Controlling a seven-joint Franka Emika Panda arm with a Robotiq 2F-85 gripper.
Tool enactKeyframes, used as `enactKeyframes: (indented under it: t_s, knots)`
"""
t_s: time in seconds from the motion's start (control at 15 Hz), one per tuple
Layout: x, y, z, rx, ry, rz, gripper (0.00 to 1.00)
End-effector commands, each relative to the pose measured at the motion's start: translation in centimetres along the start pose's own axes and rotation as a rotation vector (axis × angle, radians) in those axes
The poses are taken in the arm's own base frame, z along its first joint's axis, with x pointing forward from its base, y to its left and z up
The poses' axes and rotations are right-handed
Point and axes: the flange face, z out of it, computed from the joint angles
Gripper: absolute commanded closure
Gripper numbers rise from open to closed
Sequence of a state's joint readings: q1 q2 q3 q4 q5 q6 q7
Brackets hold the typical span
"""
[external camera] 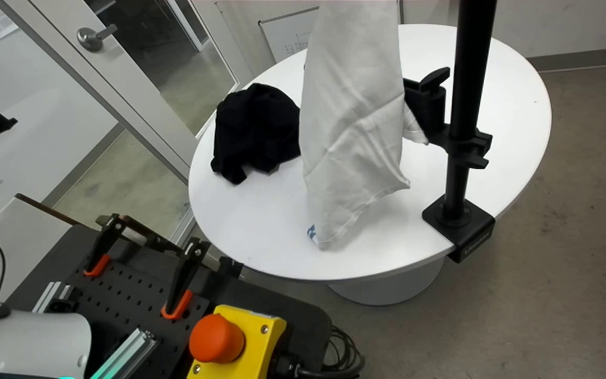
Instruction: Hang the towel on the stand then hang the black t-shirt on the stand
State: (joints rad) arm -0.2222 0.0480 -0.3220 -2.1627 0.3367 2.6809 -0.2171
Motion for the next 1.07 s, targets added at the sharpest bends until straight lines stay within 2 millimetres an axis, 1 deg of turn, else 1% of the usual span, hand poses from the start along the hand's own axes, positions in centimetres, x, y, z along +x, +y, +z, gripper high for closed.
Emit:
enactKeyframes:
  t_s: [0.0,0.27,0.33,0.4,0.47,0.73,0.87,0.93,1.0]
  knots:
    - [3.1,-0.6,4.2,-0.093,-0.017,0.053,1.0]
    - [4.7,-1.2,7.8,-0.175,-0.039,0.09,1.0]
    - [4.9,-1.4,8.6,-0.192,-0.05,0.102,0.73]
    - [5.0,-1.6,9.1,-0.203,-0.056,0.108,0.72]
    - [5.1,-1.8,9.5,-0.212,-0.061,0.113,0.66]
    - [5.5,-2.3,10.6,-0.239,-0.069,0.12,0.37]
    - [5.4,-2.4,10.8,-0.239,-0.076,0.115,0.24]
    - [5.2,-2.6,10.6,-0.229,-0.087,0.107,0.16]
    - [4.8,-2.8,10.3,-0.215,-0.105,0.098,0.09]
